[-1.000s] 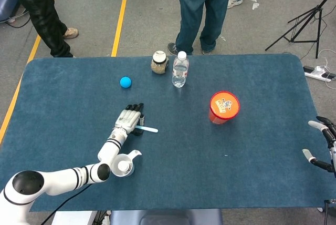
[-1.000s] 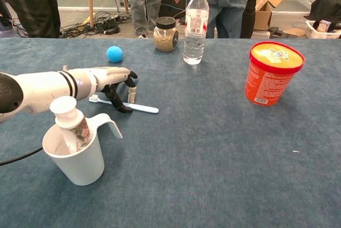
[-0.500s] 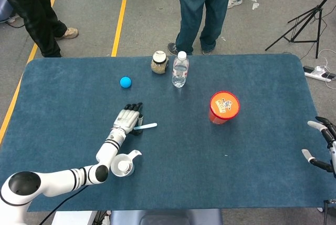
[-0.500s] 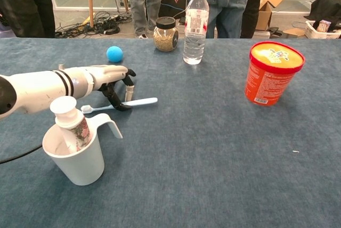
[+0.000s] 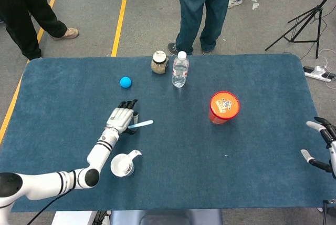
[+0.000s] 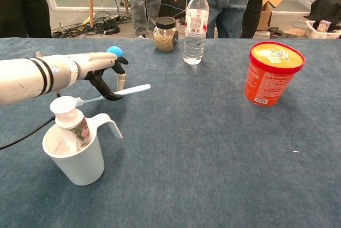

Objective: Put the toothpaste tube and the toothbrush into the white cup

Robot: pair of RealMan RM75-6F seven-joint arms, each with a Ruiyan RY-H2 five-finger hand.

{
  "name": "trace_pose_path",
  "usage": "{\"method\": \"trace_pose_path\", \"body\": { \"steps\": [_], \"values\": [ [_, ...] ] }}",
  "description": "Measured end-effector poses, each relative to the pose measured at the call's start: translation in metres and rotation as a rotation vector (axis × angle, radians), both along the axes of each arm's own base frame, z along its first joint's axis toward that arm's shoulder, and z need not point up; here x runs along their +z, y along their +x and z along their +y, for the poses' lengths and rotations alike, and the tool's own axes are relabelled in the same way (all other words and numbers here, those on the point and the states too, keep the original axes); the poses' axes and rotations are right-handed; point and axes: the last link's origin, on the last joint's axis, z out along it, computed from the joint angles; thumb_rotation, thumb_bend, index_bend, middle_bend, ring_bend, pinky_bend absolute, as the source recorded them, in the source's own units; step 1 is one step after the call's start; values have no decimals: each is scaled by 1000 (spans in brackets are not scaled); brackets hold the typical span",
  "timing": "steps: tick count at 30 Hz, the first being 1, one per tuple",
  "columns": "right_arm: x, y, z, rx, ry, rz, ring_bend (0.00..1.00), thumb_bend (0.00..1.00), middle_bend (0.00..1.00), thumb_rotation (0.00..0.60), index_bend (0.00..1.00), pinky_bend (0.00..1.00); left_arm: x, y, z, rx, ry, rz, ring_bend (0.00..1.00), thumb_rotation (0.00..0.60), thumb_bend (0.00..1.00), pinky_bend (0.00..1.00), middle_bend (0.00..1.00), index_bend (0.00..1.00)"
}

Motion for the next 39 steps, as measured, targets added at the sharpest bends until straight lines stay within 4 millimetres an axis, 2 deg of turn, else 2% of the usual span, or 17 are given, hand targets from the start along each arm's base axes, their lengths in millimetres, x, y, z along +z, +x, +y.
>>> {"method": "trace_pose_path", "body": {
  "steps": [10,21,30,39],
  "values": [
    [-4,0,-2,-6,11,8,240,156,189,600,269,579,52,14,-19,-7,16,-122,0,600,332,12,0,543],
    [-6,0,-3,-9,17,11,240,156,190,600,269,579,108,41,-49,35,-27,-379,0,600,332,12,0,565],
    [-6,-1,-3,-12,21,12,240,156,189,600,269,579,127,48,-68,102,-92,-607,0,600,332,12,0,574],
    [-6,-1,-3,-12,19,10,240,156,190,600,269,579,127,49,-85,135,-177,-816,0,600,332,12,0,585]
  ]
}}
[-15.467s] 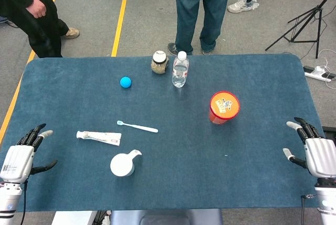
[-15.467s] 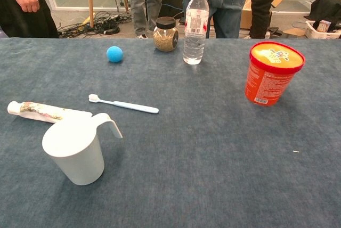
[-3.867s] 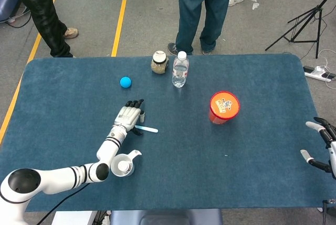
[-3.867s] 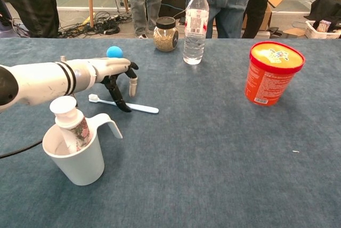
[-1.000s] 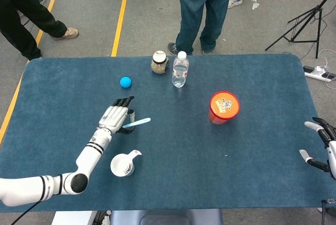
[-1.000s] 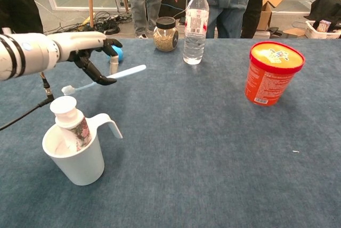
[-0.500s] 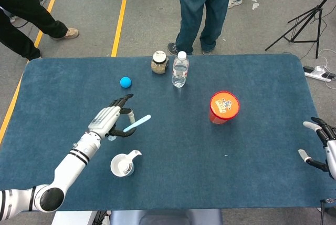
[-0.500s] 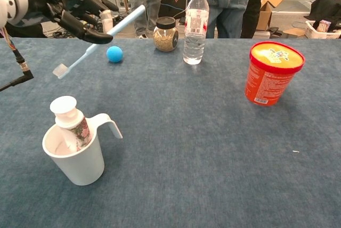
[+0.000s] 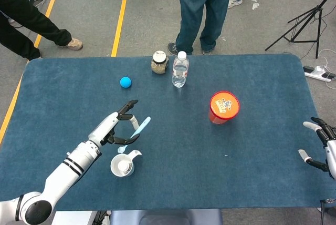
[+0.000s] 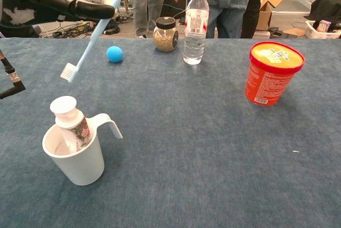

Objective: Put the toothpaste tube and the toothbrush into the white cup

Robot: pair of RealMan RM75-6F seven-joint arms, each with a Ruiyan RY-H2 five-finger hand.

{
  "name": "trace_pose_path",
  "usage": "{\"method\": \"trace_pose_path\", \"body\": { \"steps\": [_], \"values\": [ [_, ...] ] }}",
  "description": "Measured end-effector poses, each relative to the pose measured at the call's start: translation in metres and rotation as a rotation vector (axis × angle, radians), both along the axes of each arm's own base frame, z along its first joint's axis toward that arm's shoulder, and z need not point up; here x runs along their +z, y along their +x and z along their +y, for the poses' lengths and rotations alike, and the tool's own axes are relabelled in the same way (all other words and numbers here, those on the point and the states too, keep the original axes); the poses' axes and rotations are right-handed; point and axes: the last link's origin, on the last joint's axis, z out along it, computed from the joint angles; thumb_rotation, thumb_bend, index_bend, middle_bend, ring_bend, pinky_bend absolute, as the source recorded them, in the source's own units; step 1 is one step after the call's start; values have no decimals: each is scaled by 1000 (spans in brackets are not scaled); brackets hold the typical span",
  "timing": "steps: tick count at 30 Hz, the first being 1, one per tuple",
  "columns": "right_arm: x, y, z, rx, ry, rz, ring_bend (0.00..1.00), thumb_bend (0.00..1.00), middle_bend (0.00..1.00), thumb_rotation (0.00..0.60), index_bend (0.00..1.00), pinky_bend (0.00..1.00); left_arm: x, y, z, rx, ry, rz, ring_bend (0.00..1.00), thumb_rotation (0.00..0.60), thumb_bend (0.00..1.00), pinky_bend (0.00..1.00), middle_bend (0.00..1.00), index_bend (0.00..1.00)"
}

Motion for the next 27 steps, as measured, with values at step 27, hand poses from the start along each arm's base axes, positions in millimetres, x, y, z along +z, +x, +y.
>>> {"method": "trace_pose_path", "body": {
  "steps": [27],
  "values": [
    [1,0,0,1,-3,-3,240,156,189,600,269,579,-51,-37,-18,27,-16,-301,0,600,332,0,0,585]
  ]
}}
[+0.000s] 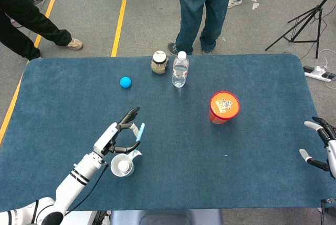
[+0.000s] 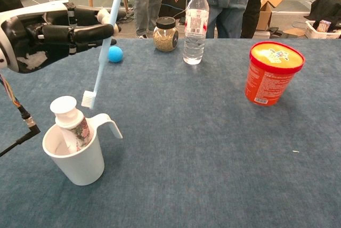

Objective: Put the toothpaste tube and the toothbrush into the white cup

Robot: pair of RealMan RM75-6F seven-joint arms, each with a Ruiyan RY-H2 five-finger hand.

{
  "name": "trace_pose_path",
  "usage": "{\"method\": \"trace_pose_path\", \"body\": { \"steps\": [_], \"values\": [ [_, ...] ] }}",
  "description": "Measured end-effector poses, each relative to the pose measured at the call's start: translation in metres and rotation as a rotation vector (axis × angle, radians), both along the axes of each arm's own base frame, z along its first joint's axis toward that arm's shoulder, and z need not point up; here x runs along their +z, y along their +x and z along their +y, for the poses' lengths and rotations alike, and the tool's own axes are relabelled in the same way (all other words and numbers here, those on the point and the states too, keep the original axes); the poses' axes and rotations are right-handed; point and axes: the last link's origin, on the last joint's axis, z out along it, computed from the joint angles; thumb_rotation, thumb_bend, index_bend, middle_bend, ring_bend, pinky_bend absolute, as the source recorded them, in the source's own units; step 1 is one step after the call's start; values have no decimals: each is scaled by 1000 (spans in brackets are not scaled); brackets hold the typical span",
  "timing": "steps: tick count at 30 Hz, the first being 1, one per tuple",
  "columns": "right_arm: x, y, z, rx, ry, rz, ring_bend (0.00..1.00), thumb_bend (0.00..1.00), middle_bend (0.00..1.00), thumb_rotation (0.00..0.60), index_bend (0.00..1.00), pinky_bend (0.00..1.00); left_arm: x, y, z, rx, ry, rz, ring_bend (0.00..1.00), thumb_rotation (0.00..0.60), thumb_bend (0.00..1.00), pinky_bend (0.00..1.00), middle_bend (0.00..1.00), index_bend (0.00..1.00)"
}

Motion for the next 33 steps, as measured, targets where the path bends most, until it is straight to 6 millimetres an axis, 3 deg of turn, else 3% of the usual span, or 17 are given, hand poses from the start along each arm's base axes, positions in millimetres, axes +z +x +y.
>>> {"method": "trace_pose_path", "body": {
  "steps": [33],
  "values": [
    [2,0,0,0,-5,-3,240,156,190,600,269,579,-39,-26,-5,31,-22,-65,0,600,330,0,0,585]
  ]
}}
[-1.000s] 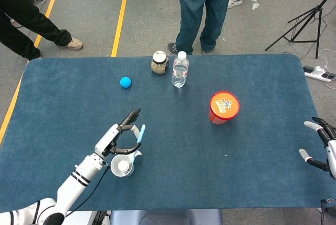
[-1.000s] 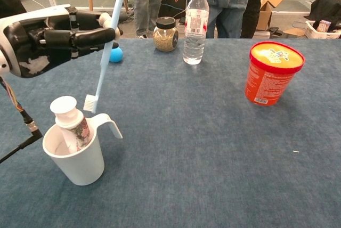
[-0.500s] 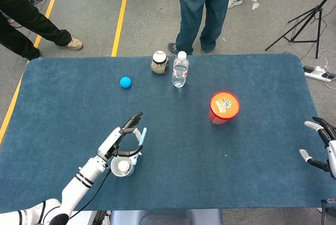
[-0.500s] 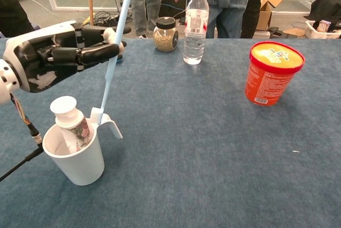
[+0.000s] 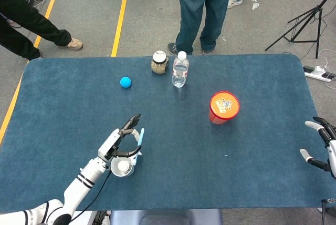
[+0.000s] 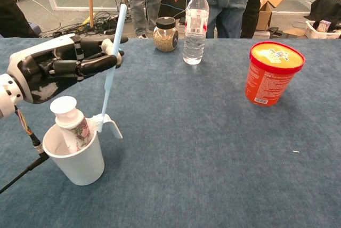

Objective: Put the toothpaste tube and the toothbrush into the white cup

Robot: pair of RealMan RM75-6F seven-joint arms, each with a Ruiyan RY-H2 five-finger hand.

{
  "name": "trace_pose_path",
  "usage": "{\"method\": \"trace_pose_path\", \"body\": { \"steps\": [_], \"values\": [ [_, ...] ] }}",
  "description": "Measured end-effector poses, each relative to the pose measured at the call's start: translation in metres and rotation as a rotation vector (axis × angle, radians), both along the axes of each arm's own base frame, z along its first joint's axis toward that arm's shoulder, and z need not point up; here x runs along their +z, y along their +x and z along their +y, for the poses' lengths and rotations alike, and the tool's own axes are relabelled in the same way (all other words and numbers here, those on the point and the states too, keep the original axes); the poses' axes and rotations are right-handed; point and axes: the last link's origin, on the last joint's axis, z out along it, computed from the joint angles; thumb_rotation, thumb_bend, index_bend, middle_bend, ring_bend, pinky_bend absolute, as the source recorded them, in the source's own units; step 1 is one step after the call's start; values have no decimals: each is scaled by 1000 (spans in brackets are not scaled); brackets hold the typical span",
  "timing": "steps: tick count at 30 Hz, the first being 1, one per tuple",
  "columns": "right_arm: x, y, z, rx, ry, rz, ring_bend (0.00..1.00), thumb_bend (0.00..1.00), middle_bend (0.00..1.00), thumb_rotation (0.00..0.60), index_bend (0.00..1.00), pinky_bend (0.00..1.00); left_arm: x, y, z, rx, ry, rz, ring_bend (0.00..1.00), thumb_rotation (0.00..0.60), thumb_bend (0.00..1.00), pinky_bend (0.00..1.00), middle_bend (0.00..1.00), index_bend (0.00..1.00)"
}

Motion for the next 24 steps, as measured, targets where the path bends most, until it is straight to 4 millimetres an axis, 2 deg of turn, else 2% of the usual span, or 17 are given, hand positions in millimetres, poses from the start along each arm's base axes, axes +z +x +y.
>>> {"method": "trace_pose_path", "body": {
  "steps": [11,24],
  "values": [
    [0,0,0,-2,-1,1,241,156,189,600,269,578,-6,-9,2,14,1,1,0,600,332,0,0,585],
    [-1,0,-1,-2,1,2,240,156,189,600,269,579,6,-9,9,5,37,23,0,600,333,0,0,585]
  ]
}}
